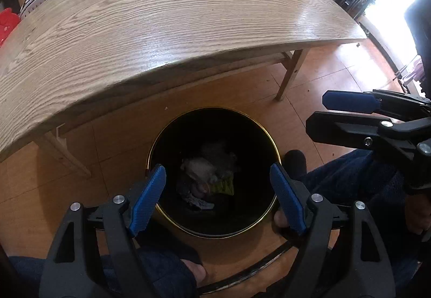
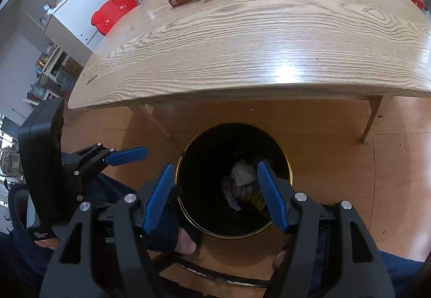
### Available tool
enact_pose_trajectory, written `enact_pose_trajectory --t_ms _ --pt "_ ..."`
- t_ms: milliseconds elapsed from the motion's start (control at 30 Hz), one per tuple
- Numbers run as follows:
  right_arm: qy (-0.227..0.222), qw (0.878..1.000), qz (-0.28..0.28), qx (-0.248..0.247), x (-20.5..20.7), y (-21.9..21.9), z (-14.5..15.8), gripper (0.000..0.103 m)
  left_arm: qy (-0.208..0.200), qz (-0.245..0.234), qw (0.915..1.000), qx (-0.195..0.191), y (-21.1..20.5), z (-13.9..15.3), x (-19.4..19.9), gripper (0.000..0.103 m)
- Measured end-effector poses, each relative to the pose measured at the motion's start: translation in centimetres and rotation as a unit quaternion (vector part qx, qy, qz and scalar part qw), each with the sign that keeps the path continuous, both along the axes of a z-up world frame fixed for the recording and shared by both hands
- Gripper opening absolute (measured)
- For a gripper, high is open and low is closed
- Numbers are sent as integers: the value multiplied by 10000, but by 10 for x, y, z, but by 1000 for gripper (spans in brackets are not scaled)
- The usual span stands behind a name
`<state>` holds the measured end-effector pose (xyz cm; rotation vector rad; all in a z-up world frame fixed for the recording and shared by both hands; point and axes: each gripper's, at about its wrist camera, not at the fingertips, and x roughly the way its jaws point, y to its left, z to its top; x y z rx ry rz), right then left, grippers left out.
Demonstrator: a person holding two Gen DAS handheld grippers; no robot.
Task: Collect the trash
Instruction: 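Open both grippers over the bin to drop the paper and blister pack, then grasp the red cigarette box with the left gripper while the right gripper grasps the red ribbon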
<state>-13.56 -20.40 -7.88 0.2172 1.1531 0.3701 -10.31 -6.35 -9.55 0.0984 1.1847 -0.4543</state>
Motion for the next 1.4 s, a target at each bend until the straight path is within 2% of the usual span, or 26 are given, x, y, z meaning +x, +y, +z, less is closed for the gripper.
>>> enact_pose_trajectory --t_ms 267,367,533,600,700,800,867,967,1033,1167,1233,1333,1400 --pt "-25 10000 27 -1 0 1 1 65 -47 21 10000 -36 2 3 1 80" --pt "-139 9999 -17 -26 0 -1 6 65 -191 12 9998 -104 4 12 1 81" --pt "-571 9983 -103 -107 15 -7 36 67 -524 166 9981 -261 19 40 16 85" --pt "-781 9967 -112 -183 26 -9 51 71 -812 291 9962 -147 28 57 31 92" --pt "-1146 9924 -15 -451 53 -9 72 79 -1247 419 9913 50 41 79 58 96" --pt "-1278 9900 169 -573 89 -8 79 85 -1731 537 9823 474 58 94 105 96" --pt "-1335 9883 254 -695 118 -9 76 86 -1852 479 9798 579 66 97 136 96" --pt "-1277 9884 362 -732 154 -12 65 87 -2202 84 9735 610 71 99 190 96" --pt "-1205 9885 484 -772 181 -9 51 87 -2149 -296 9739 671 70 96 220 96" --pt "-1112 9876 627 -910 217 -5 28 87 -2058 -1082 9664 1096 59 72 274 96" --pt "-1083 9868 690 -984 232 -2 19 87 -2017 -1446 9598 1311 53 56 296 96" --pt "-1107 9844 789 -1114 248 4 10 87 -1896 -1756 9549 1465 49 38 315 96" --pt "-1083 9843 804 -1138 262 6 4 87 -1866 -1868 9552 1338 49 33 331 96"
